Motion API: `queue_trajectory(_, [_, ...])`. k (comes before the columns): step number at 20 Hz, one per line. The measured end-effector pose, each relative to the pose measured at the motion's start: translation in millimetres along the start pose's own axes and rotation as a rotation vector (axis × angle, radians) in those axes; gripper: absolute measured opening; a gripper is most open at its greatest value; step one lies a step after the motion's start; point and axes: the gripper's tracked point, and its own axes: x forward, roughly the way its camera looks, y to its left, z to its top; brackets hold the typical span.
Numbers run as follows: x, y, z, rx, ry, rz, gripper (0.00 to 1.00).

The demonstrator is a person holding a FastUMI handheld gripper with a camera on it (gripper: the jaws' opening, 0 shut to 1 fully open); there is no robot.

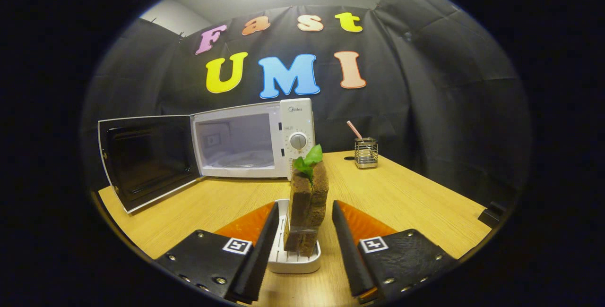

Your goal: Open the microwave, put the food inside, and close the microwave door.

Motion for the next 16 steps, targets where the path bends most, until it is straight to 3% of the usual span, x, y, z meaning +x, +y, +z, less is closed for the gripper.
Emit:
queue_trajectory(2, [4,3,3,0.018,-0.022,0.016,0.41])
queue_trajectory(6, [9,4,1,0.021,-0.016,0.009,0.29])
queue_trajectory(7, [9,8,3,0.021,-0.013,0.015,0.19])
queue_trajectory(16, [-5,20,50,0.046,-0.084,0.077,0.18])
